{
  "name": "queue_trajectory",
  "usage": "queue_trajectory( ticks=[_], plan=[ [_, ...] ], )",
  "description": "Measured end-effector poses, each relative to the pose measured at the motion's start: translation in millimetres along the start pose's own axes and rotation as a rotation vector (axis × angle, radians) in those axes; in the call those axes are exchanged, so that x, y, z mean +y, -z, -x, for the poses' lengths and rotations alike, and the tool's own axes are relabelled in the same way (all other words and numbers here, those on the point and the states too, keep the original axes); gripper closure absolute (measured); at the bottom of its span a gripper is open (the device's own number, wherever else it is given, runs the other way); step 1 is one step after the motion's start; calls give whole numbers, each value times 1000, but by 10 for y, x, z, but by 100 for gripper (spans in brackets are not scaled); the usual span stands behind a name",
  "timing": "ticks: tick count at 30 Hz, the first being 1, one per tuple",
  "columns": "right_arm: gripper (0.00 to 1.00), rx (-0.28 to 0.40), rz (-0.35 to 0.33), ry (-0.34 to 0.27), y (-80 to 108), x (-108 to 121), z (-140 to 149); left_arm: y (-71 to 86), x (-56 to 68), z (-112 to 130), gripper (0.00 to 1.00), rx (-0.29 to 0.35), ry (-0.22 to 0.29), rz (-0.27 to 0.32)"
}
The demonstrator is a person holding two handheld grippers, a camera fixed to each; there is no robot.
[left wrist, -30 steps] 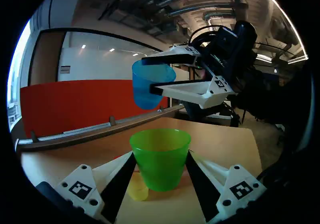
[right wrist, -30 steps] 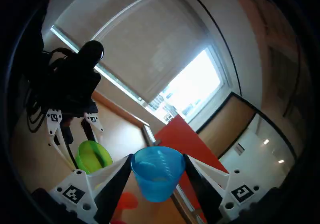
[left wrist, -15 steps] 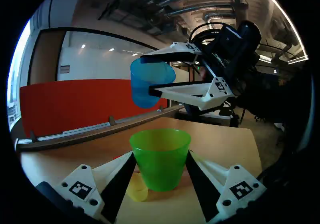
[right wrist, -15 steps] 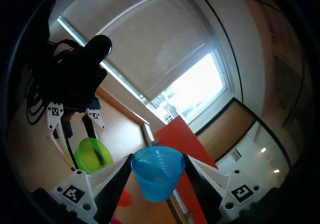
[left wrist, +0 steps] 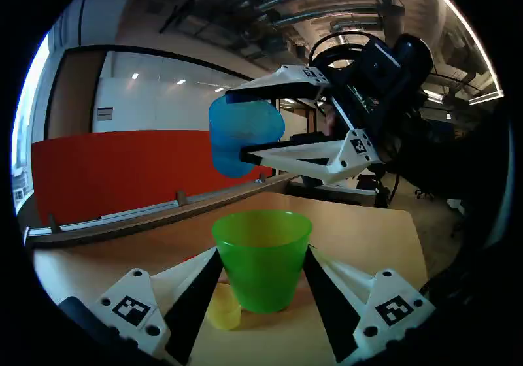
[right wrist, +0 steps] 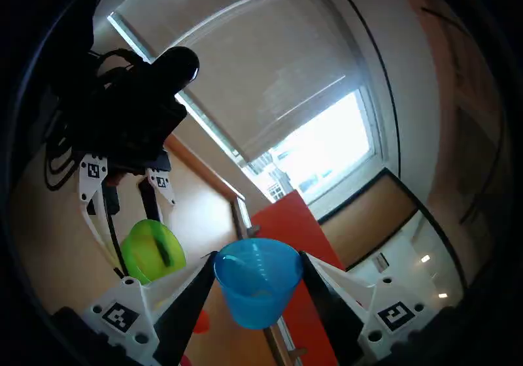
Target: Pour water
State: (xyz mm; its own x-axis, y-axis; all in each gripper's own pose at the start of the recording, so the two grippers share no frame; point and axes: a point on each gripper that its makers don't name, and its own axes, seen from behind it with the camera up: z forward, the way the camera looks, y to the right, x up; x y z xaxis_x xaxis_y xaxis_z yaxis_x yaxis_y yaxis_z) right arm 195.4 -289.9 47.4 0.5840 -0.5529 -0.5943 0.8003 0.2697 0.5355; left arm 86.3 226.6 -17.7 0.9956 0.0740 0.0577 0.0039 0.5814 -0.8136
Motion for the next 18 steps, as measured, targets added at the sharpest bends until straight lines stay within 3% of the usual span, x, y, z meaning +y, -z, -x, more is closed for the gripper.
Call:
queue_trajectory(
  ticks=[18],
  plan=[
    [8,-13,-11,72,-7,0,10,-18,-12,-37,18,15,-14,2]
  ],
)
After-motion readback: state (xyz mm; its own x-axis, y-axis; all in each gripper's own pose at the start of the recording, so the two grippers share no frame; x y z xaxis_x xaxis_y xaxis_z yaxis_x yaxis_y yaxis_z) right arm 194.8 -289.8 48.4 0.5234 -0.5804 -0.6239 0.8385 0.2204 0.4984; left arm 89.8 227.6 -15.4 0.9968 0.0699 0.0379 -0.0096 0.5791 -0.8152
